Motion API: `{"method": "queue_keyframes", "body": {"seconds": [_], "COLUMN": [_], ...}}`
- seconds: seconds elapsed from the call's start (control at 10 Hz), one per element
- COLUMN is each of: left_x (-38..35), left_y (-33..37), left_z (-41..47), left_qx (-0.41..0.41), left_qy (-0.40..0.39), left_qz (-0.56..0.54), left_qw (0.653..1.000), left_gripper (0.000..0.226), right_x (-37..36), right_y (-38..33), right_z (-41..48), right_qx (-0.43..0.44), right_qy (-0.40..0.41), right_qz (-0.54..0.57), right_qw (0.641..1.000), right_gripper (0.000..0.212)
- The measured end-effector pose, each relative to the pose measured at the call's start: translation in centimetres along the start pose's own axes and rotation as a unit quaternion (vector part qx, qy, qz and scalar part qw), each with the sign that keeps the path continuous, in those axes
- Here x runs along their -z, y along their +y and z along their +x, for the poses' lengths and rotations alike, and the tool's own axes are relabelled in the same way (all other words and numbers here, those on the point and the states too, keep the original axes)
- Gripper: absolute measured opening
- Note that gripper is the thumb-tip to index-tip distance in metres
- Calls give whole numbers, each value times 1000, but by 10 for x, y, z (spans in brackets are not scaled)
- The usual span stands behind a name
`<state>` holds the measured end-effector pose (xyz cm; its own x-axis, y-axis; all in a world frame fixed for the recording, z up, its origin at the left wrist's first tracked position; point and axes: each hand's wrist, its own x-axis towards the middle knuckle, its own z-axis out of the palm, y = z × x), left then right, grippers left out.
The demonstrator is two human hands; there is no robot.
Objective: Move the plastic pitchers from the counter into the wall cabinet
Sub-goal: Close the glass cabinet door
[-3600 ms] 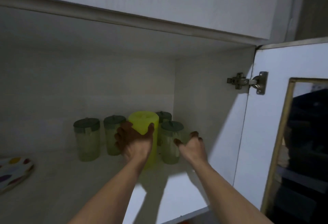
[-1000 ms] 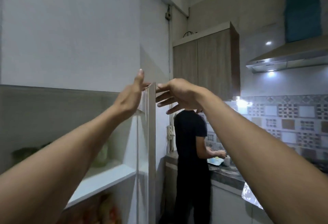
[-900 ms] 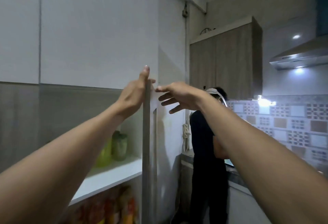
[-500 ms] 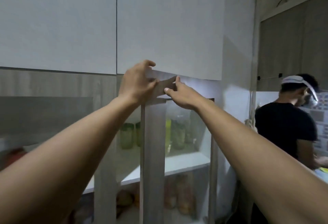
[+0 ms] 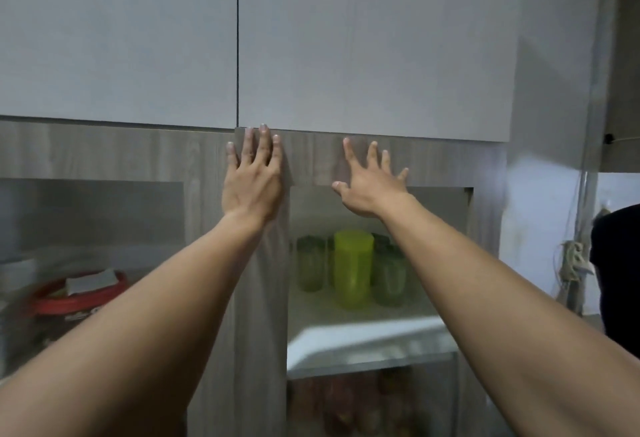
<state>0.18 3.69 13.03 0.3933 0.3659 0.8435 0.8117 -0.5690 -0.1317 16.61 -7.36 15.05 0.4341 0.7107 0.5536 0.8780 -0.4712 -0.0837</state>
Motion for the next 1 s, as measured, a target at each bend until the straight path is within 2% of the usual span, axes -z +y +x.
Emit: {"method": "queue_keyframes", "body": {"seconds": [0.2,0.4,0.7,0.8,0.9,1.0], "left_x": [-32,-53,-54,-48,-42,-42], "left_y": [6,14,13,13,8,-2], "left_z": [17,19,21,17,-1,-49], "left_qx": [44,65,76,71,58,63], "left_qy": [-31,-27,-46,-73,-110,-156], "left_qz": [-44,-56,-62,-75,-103,-141], "left_qw": [998,996,994,992,987,976], "left_gripper": [66,66,69,68,60,54], "right_x": [-28,-44,-46,-33,-7,45], "right_y": [9,17,23,27,32,38], "right_z": [26,42,42,28,-4,-52], "right_qx": [27,54,57,25,14,51], "right_qy": [1,39,30,-8,-10,30], "right_qz": [17,57,67,119,209,343], "right_qw": [999,996,996,992,978,938], "right_gripper": [78,67,74,72,65,42]}}
